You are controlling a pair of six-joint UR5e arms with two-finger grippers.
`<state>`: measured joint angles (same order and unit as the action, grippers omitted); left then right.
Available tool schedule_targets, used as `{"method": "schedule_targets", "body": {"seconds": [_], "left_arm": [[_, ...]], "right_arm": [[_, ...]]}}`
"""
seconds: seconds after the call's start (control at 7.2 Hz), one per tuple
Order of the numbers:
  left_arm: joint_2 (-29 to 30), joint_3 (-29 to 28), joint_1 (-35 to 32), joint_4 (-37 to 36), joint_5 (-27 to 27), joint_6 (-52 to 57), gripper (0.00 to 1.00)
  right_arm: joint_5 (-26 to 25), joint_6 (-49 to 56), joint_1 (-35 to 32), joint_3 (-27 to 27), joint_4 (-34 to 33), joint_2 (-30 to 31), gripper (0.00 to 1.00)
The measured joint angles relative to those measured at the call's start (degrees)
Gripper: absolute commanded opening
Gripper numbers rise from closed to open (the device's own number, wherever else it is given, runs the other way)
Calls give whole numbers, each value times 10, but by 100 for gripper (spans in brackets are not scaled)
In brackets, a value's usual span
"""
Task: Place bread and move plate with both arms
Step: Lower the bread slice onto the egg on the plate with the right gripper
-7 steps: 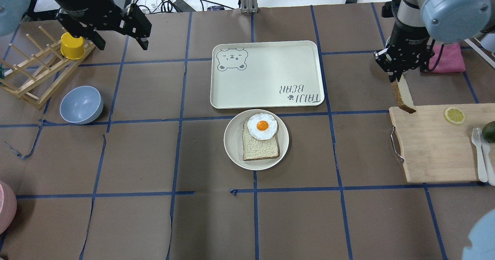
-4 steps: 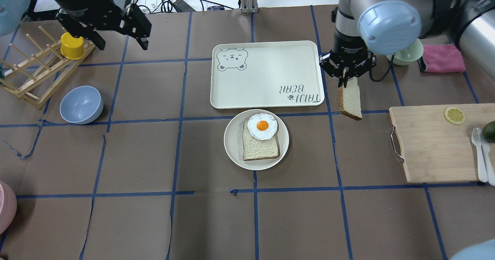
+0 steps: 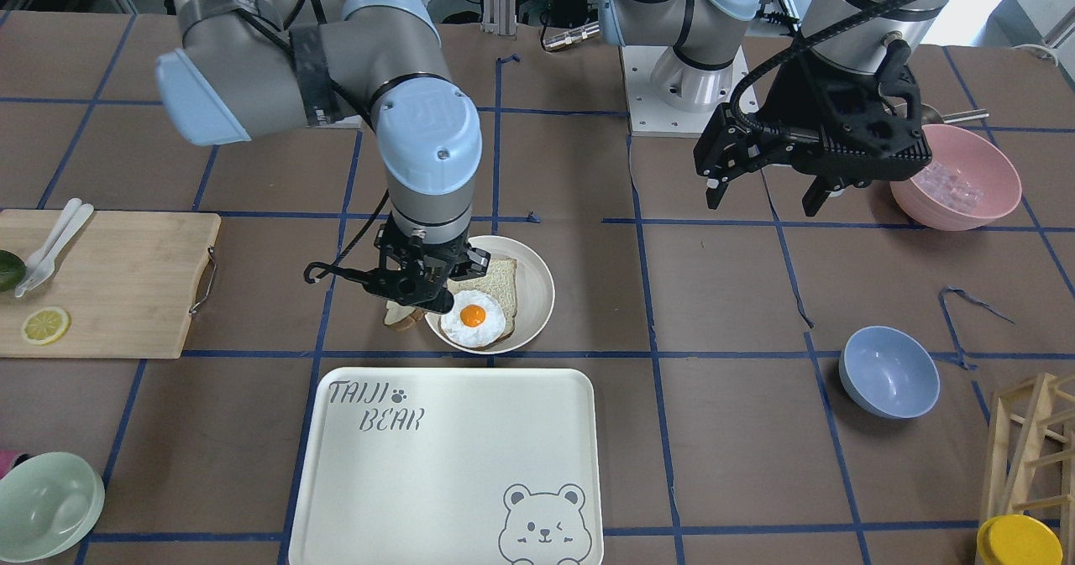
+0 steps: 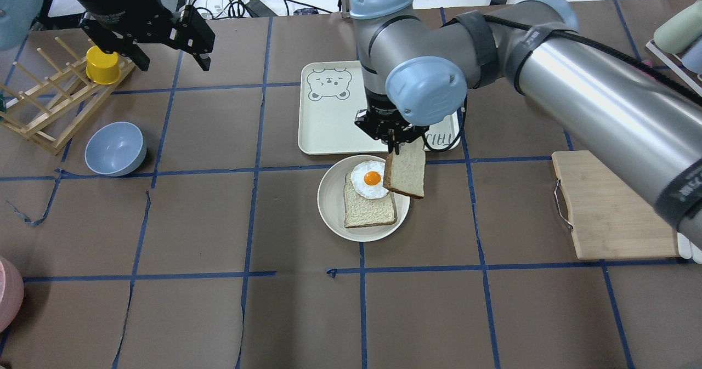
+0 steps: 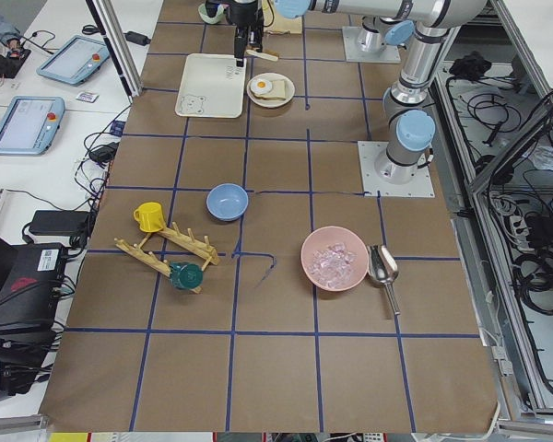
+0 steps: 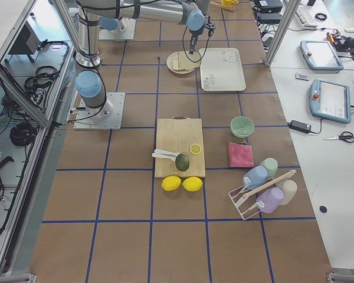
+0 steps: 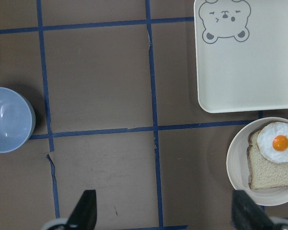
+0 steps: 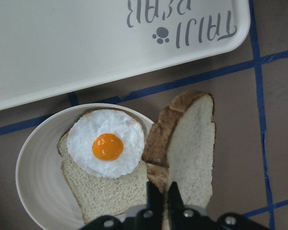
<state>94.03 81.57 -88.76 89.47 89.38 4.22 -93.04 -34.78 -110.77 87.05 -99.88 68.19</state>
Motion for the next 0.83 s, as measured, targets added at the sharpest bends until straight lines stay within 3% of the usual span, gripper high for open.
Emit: {"method": "schedule_targets", "body": {"seconds": [0.83], "left_arm": [[0, 0, 0, 0, 0, 0, 100]], "right_arm": [[19, -76, -40, -1, -34, -55, 0]]}}
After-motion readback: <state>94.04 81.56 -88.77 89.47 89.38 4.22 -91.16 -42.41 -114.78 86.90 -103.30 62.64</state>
